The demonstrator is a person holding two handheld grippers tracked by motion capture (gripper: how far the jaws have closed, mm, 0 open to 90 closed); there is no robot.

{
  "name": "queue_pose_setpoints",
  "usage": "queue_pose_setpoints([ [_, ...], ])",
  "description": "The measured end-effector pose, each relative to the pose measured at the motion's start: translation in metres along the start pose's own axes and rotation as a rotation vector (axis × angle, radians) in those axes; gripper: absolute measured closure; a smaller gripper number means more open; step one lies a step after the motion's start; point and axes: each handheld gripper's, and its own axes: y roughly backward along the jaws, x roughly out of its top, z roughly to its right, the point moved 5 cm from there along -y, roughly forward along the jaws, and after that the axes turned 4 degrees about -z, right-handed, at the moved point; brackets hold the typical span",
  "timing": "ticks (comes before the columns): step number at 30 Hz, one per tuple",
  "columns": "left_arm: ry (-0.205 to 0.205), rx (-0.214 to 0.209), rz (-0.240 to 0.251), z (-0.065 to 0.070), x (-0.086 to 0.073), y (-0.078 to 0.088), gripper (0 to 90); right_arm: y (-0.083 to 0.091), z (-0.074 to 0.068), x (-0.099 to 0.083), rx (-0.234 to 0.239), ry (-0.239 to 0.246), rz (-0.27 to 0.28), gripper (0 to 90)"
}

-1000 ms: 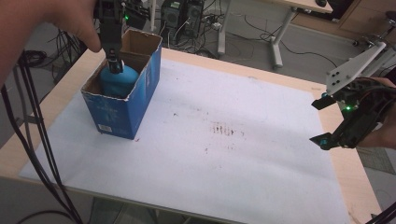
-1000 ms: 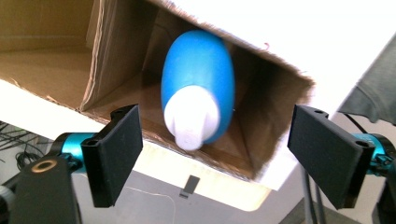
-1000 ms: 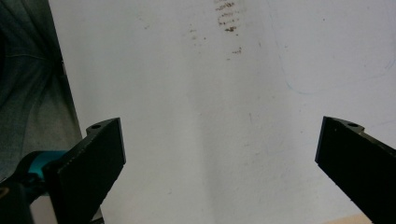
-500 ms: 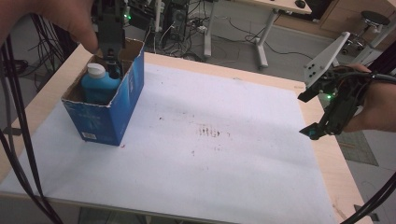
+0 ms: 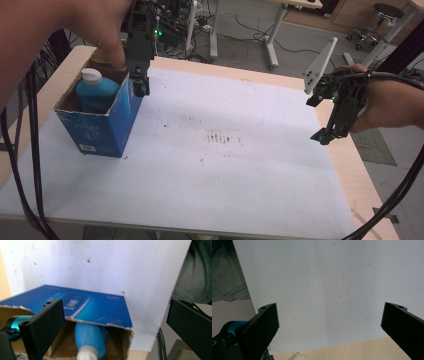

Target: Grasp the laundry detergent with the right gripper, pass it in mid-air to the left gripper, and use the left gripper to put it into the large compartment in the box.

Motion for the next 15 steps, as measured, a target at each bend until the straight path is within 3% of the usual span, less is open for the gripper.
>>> queue_pose_setpoints([
  [15, -0.045, -0.012, 0.012, -0.006, 0.031, -0.015, 1.6, -0.021, 0.011, -0.005, 0.008, 0.008, -0.027, 0.7],
])
